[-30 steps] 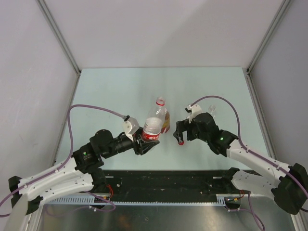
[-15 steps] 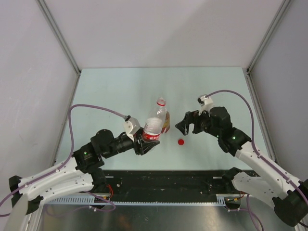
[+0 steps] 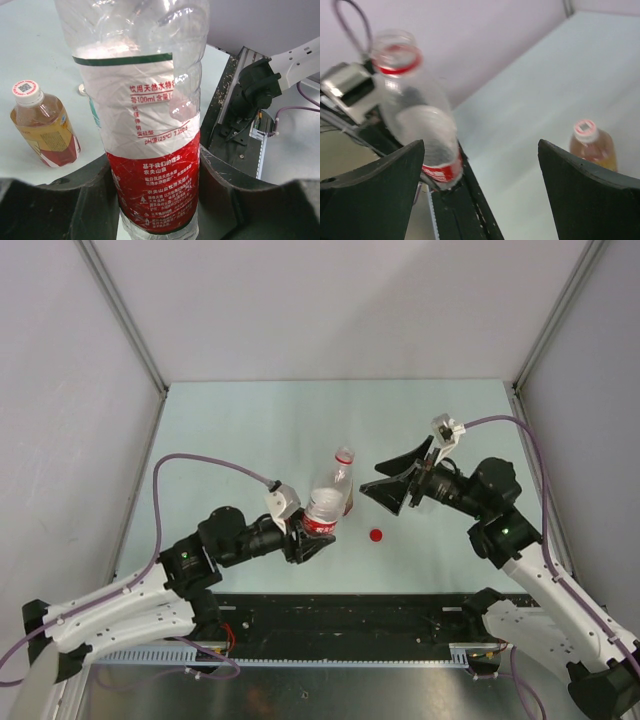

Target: Unscrew the bottle caps

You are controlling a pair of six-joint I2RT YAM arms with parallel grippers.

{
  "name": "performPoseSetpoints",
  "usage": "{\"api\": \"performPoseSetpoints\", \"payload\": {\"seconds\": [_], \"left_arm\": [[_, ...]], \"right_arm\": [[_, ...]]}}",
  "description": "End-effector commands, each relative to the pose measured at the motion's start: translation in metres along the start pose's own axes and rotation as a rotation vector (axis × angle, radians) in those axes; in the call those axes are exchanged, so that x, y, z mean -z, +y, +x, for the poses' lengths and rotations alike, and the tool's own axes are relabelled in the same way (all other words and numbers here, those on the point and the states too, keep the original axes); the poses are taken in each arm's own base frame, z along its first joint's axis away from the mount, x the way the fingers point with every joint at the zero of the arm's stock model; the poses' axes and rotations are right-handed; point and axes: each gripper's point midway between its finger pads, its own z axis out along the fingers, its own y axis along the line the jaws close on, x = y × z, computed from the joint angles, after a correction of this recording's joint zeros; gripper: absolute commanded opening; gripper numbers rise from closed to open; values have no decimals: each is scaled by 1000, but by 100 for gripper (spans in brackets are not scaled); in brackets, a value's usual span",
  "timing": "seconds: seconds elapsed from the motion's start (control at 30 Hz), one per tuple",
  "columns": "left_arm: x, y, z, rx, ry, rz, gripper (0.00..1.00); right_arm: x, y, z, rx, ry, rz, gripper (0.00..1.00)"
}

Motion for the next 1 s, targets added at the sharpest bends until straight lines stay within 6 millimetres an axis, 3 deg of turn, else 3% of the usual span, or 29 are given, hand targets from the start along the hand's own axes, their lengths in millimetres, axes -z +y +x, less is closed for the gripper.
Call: {"api": "performPoseSetpoints", "payload": {"seconds": [0.0, 0.17, 0.37, 0.7, 0.97], "left_arm": [[-3, -5, -4, 8, -7, 30, 0], [-7, -9, 0, 17, 19, 53, 0], [-13, -13, 6, 30, 53, 77, 0], [-16, -15, 7, 37, 76, 90, 2], [-18, -16, 6, 34, 80, 96, 3]], "right_arm": [[9, 63, -55, 73, -155, -242, 99], [10, 74, -69, 80, -210, -292, 99], [0, 69, -75, 48, -229, -296, 97], [-7, 63, -75, 25, -234, -286, 88], [-15, 53, -61, 8, -173, -269, 79]]}}
